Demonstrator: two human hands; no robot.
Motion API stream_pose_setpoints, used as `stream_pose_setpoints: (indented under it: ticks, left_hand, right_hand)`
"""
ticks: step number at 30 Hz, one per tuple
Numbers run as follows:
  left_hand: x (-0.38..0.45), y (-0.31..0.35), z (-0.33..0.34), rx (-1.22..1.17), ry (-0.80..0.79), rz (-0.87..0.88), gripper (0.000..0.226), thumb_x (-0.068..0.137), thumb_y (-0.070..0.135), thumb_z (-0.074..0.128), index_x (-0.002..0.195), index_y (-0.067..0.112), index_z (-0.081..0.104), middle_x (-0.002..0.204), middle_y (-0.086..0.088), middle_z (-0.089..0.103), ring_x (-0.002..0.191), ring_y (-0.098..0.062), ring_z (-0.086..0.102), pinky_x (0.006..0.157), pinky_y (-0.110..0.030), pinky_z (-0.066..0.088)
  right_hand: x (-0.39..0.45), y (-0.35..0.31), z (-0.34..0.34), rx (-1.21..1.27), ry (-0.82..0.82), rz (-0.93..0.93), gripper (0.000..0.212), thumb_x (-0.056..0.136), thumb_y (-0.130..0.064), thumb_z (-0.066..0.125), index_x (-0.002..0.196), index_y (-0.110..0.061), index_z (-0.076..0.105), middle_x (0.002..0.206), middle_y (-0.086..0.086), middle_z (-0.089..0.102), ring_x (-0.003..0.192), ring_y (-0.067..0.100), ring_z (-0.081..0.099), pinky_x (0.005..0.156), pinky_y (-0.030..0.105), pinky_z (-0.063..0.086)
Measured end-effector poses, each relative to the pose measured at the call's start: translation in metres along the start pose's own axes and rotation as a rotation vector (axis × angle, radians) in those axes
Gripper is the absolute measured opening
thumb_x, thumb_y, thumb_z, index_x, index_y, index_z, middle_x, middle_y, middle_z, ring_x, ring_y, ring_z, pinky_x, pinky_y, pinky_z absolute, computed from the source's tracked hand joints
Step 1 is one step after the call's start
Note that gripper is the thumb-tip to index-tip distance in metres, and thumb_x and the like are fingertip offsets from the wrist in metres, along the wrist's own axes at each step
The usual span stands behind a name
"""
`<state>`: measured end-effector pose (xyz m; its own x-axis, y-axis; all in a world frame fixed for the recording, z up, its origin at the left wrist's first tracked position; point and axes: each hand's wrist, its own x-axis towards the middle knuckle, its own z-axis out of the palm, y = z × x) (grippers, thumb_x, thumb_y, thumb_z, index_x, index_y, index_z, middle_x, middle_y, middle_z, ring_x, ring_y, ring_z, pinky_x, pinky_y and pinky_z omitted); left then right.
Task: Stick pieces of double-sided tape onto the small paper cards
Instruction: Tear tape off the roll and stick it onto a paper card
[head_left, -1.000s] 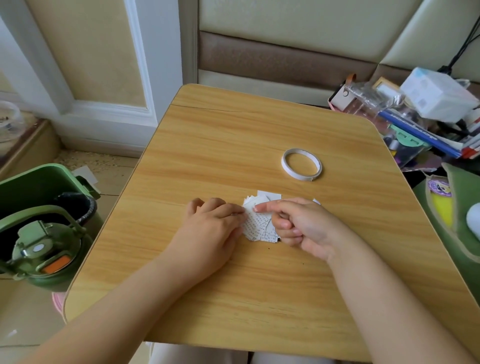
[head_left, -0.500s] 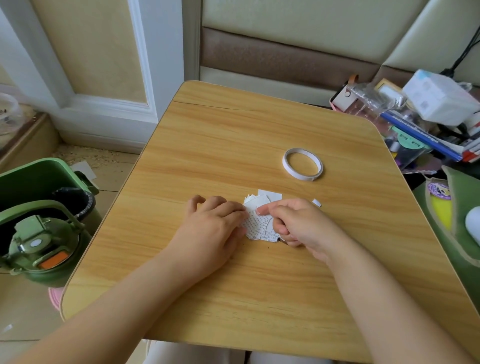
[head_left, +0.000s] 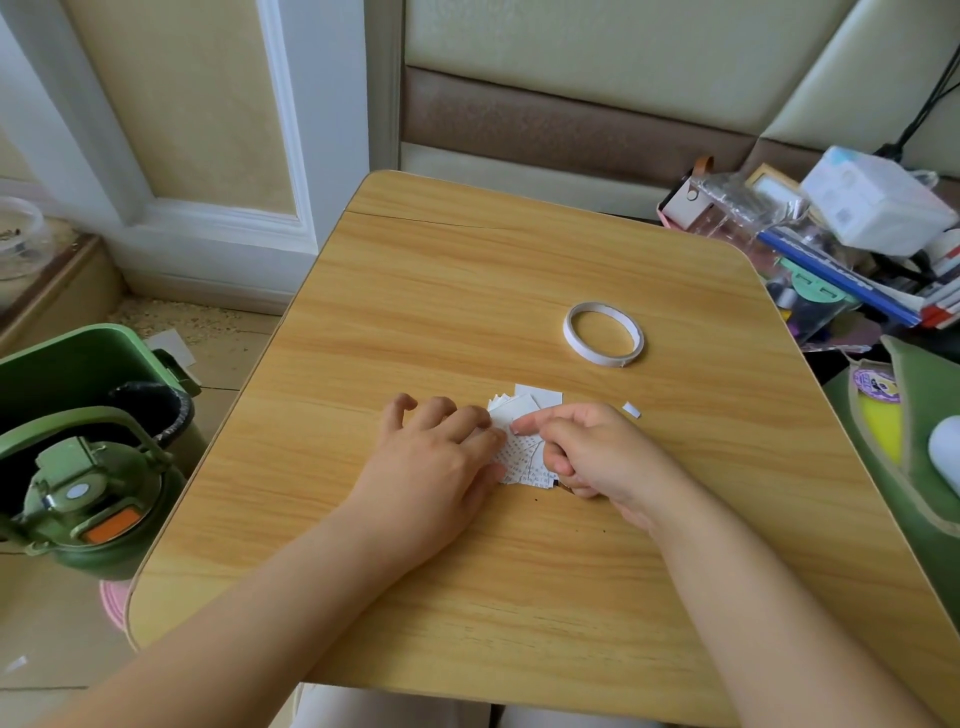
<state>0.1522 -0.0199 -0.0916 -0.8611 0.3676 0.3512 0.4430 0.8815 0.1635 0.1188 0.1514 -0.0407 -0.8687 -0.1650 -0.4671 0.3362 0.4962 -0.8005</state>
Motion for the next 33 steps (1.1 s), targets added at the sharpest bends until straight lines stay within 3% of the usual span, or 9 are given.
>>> stream_pose_setpoints:
  ticks: [8,20,33]
  left_hand:
    - [0.0044,0.0039,0.0014,0.103,0.017,0.050,0.040,0.086,0.044,0.040,0.106,0.022,0.067,0.092,0.004,0.066,0.079,-0.026,0.061,0.078,-0.050,0.046]
    - [-0.0014,-0.0026,-0.0015,-0.116,-0.012,-0.038,0.038,0.089,0.041,0.040,0.101,0.023,0.071,0.104,0.009,0.068,0.093,-0.023,0.063,0.083,-0.048,0.047]
    - [0.0006,0.0009,0.0012,0.002,-0.006,-0.011,0.038,0.086,0.041,0.039,0.102,0.025,0.070,0.099,0.006,0.066,0.087,-0.025,0.062,0.080,-0.050,0.049]
  right_hand:
    - [0.0004,0.0006,0.0000,-0.024,0.002,-0.009,0.032,0.096,-0.008,0.032,0.103,-0.014,0.062,0.050,-0.004,0.040,0.035,0.004,0.028,0.038,0.017,0.023]
    - [0.0011,0.0018,-0.0038,-0.013,-0.009,0.004,0.035,0.093,-0.008,0.032,0.104,-0.015,0.065,0.050,-0.005,0.041,0.036,0.005,0.025,0.037,0.017,0.021]
    - [0.0022,0.0017,-0.0068,-0.051,-0.008,-0.016,0.038,0.091,-0.006,0.033,0.101,-0.018,0.068,0.049,-0.007,0.041,0.038,0.006,0.028,0.039,0.018,0.023]
